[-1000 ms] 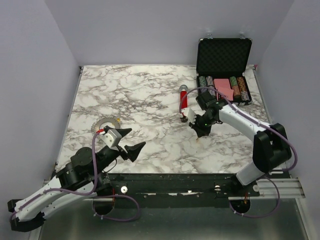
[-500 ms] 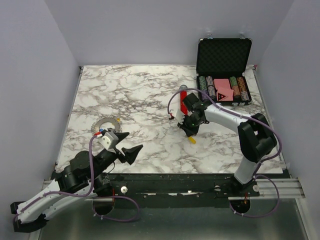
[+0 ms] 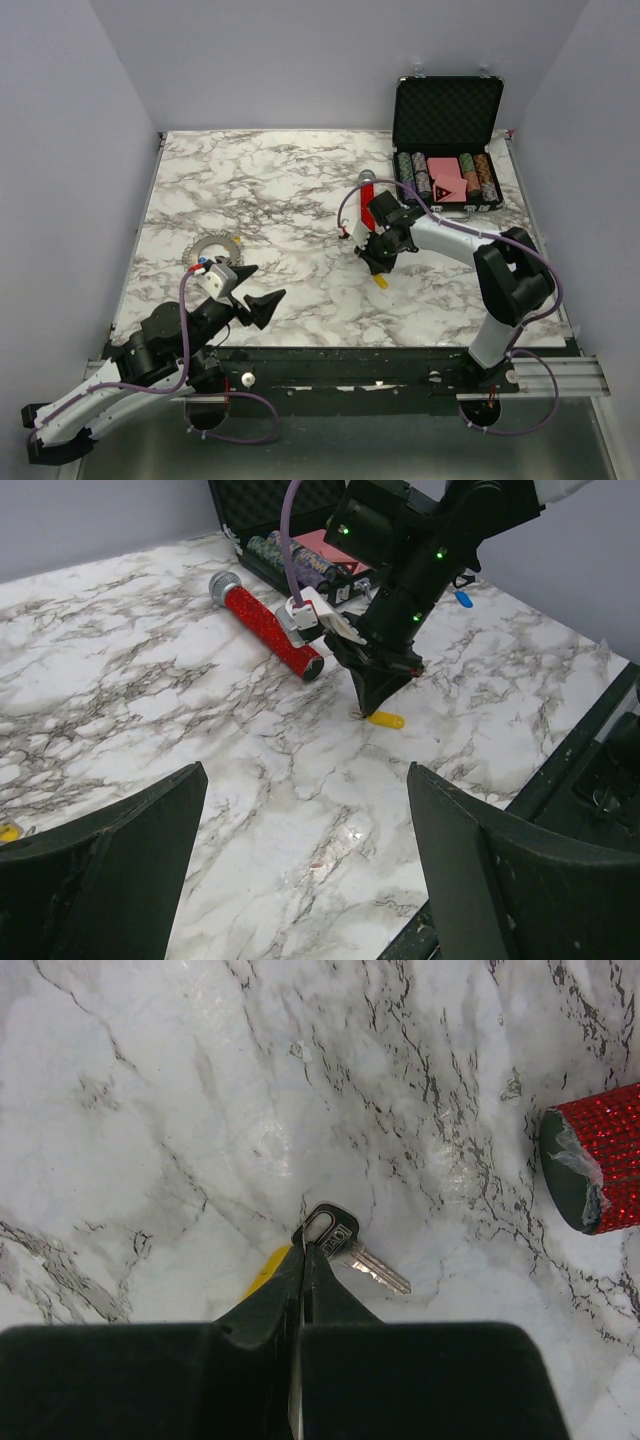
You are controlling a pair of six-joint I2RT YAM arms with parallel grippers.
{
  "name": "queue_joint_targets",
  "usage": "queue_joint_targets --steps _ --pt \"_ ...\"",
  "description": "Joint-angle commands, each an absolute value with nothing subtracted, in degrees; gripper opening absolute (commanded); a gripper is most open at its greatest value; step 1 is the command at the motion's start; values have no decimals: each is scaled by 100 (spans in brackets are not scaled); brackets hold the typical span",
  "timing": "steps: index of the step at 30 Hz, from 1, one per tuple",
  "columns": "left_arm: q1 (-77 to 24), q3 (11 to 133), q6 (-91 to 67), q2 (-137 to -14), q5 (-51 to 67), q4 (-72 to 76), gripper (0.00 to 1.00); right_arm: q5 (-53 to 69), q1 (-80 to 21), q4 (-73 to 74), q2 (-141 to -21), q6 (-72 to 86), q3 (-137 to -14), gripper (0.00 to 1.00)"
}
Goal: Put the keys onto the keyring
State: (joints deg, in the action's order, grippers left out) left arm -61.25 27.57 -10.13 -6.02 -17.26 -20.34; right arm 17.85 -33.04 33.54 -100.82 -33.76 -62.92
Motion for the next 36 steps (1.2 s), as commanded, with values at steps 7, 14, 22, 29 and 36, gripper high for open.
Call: queue_joint_targets --steps 7,14,22,29,36 --pt "-6143 2698 -1011 -606 -1872 -2083 90 1907 -3331 3173 -9932 -3235 -6187 21" --pt "-6143 2689 -1020 -615 -1872 -2074 89 1986 -3331 3313 -9800 -3208 -6301 25" --pt "-6144 2681 -1063 -650 -1854 -2048 90 2188 -3322 3638 -9501 -3217 -6565 34" --pt "-6143 2742 -1800 -843 -2082 -2073 99 2872 -2955 4033 -9080 -3234 -6758 40" --pt "-5189 3532 -2935 -2213 -1990 -3250 99 5016 -1706 3677 -7956 -2894 -6269 74"
